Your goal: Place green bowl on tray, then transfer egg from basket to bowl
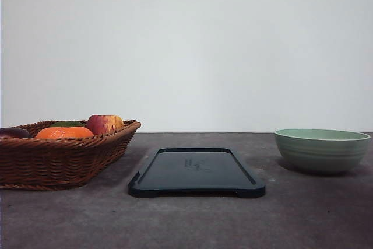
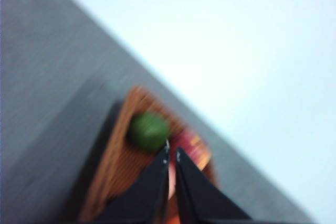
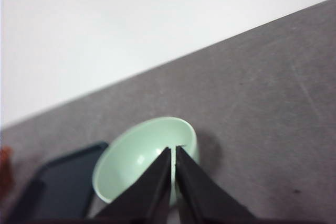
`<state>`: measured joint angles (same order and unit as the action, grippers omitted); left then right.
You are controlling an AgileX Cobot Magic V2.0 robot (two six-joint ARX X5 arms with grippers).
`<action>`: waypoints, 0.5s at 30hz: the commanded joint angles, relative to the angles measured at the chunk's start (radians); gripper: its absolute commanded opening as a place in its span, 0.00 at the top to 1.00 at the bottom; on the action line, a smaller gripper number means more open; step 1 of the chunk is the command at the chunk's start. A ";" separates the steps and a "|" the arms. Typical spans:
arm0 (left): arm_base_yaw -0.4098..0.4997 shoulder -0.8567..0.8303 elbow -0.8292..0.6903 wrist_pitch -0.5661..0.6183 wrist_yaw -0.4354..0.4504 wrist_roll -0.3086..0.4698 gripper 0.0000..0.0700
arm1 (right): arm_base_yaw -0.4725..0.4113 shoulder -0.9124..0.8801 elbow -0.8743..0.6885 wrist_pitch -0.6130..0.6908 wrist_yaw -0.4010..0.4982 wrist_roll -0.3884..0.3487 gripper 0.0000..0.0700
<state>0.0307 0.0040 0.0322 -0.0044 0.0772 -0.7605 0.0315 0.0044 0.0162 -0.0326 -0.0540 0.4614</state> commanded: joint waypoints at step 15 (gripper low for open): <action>0.003 0.024 0.058 0.277 -0.055 0.445 0.99 | -0.001 0.037 0.109 0.191 -0.022 -0.196 1.00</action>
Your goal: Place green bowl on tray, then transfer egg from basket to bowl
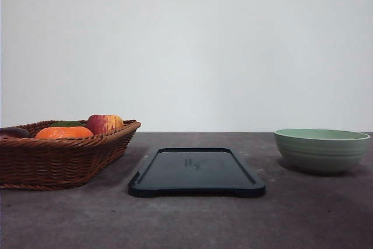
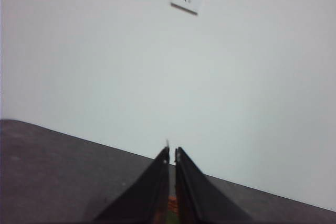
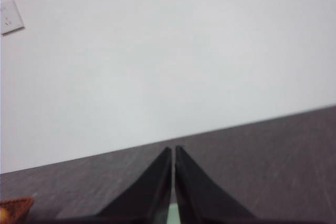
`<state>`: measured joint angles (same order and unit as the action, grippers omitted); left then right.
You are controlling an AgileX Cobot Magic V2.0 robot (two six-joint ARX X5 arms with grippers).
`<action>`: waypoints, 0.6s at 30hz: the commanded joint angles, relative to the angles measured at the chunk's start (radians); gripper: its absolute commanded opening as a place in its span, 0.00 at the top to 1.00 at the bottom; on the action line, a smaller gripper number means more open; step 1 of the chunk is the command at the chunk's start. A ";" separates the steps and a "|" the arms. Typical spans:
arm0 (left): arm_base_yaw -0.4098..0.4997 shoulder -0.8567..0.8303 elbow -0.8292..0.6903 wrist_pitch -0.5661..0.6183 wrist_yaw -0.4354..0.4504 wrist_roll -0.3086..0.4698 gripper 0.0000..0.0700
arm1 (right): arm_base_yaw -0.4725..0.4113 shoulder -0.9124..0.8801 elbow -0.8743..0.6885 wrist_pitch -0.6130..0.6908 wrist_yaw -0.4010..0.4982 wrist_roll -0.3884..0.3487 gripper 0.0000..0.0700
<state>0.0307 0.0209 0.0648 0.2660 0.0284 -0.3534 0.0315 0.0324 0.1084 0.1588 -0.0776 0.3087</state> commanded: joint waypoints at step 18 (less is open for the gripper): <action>0.002 0.447 0.379 -0.351 0.105 0.029 0.99 | -0.001 0.490 0.332 -0.246 -0.128 -0.109 1.00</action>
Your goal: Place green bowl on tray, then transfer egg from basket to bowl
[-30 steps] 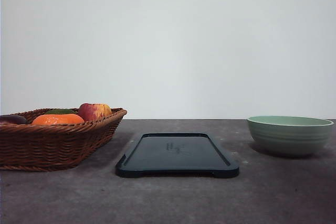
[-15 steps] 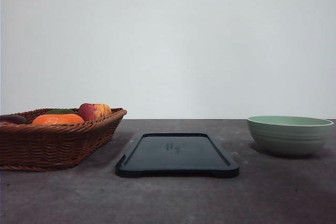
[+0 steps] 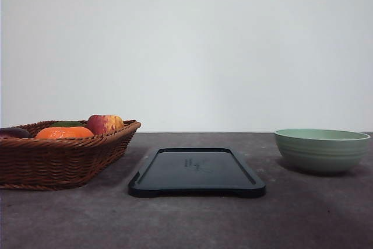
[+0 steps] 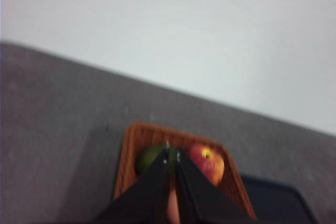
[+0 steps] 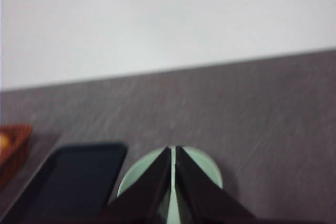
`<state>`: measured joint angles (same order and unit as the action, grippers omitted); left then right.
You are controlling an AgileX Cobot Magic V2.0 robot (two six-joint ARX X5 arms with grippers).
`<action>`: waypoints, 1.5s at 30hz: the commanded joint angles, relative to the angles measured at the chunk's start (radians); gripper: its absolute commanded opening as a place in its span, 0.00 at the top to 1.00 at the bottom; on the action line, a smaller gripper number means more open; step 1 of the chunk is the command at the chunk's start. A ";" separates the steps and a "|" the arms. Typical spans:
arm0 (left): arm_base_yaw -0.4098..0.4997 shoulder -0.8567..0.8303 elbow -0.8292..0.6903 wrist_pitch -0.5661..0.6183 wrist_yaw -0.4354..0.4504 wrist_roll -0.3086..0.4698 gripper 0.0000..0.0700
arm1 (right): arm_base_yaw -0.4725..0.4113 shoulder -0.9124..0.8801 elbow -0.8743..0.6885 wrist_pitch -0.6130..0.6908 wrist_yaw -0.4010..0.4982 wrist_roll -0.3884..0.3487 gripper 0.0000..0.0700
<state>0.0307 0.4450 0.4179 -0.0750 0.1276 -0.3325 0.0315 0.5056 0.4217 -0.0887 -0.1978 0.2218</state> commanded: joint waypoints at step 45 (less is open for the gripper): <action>0.002 0.549 0.406 -0.479 0.165 0.137 0.41 | -0.028 0.580 0.516 -0.622 -0.012 -0.059 0.56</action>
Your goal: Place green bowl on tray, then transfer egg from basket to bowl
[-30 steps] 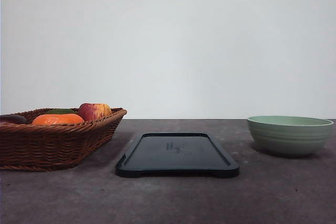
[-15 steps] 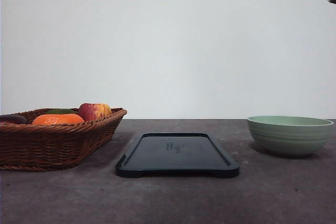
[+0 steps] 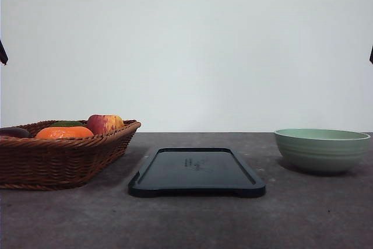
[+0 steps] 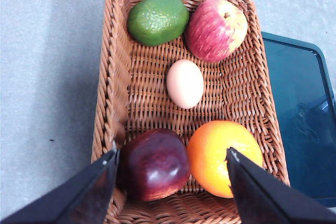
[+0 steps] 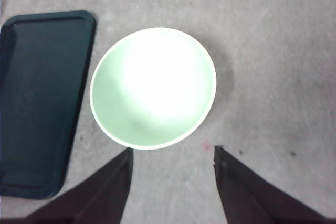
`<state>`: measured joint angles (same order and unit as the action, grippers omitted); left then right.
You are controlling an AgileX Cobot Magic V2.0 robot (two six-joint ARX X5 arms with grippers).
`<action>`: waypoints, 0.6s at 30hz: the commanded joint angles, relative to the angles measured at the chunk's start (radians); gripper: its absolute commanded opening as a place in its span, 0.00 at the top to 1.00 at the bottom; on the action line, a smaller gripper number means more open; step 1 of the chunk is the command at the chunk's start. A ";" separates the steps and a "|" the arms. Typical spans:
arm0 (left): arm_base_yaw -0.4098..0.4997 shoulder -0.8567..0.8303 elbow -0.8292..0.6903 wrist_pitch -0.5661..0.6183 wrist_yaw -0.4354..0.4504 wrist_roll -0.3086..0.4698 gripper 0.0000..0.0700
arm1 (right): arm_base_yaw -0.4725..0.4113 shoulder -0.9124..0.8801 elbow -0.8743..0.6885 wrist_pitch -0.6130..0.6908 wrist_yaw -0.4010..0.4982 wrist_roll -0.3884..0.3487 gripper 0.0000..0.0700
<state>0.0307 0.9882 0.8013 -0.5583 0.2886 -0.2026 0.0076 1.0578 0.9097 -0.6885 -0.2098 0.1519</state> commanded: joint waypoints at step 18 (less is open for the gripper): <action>0.002 0.005 0.023 0.005 0.004 0.003 0.41 | -0.019 0.533 0.399 -0.223 0.005 -0.120 0.56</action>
<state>0.0307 0.9882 0.8013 -0.5583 0.2886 -0.2028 -0.0105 1.5606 1.2833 -0.9146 -0.2082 0.0489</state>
